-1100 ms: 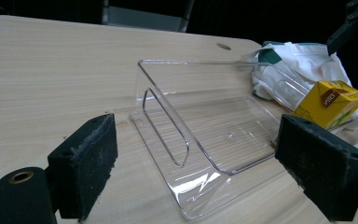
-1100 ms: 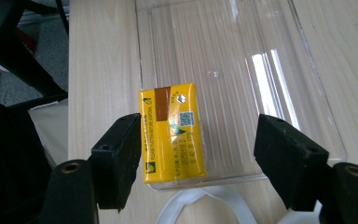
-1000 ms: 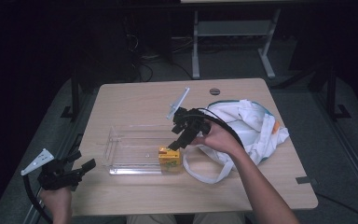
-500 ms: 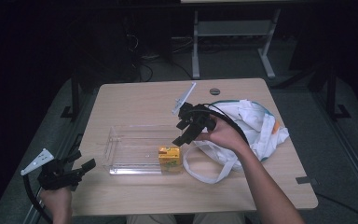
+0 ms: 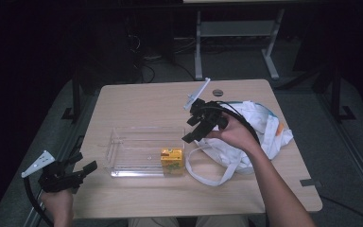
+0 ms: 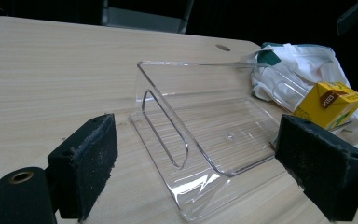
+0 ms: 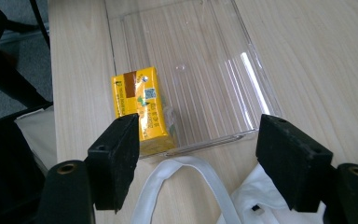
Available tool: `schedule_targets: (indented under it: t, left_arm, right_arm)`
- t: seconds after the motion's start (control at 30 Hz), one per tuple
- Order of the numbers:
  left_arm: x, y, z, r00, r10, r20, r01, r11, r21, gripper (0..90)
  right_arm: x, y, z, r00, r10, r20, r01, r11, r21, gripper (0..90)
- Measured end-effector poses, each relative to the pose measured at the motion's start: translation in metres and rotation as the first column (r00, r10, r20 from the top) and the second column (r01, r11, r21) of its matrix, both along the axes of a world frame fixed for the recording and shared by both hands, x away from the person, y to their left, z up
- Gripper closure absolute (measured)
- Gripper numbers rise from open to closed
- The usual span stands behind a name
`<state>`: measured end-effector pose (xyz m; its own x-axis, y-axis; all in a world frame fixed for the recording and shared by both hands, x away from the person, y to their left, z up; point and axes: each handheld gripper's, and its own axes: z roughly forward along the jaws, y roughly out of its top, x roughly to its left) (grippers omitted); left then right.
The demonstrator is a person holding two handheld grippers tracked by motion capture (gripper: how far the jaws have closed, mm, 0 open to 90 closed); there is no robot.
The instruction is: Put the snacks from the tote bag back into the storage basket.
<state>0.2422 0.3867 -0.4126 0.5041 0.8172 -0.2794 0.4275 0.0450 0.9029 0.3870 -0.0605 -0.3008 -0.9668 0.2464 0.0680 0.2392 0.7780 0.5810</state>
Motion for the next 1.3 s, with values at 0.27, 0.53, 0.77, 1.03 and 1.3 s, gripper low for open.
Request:
schedule_targets:
  t: [0.27, 0.53, 0.77, 1.03, 1.3]
  left_arm:
    - [0.0, 0.0, 0.0, 1.0, -0.001, 0.001, 0.001, 1.0, -0.002, 12.6]
    - [0.0, -0.001, 0.0, 1.0, 0.001, -0.003, -0.001, 1.0, -0.007, 12.6]
    - [0.001, -0.002, 0.0, 1.0, -0.004, -0.004, 0.004, 1.0, -0.005, 12.6]
    - [0.001, -0.004, 0.0, 1.0, -0.007, -0.006, 0.007, 1.0, -0.001, 12.6]
    - [0.002, -0.004, 0.0, 0.9999, -0.011, -0.012, 0.011, 0.9999, 0.01, 12.6]
  right_arm:
    - [0.001, -0.014, -0.001, 0.999, -0.043, 0.007, 0.043, 0.999, 0.013, 28.2]
    - [0.001, -0.029, -0.003, 0.9968, -0.079, 0.011, 0.079, 0.9967, 0.02, 27.8]
    - [0.002, -0.042, -0.003, 0.9947, -0.102, 0.01, 0.102, 0.9946, 0.021, 27.9]
    - [-0.001, -0.053, -0.001, 0.9913, -0.13, 0.019, 0.13, 0.9909, 0.035, 27.7]
    - [-0.002, -0.066, -0.009, 0.9876, -0.156, 0.013, 0.155, 0.9868, 0.047, 27.4]
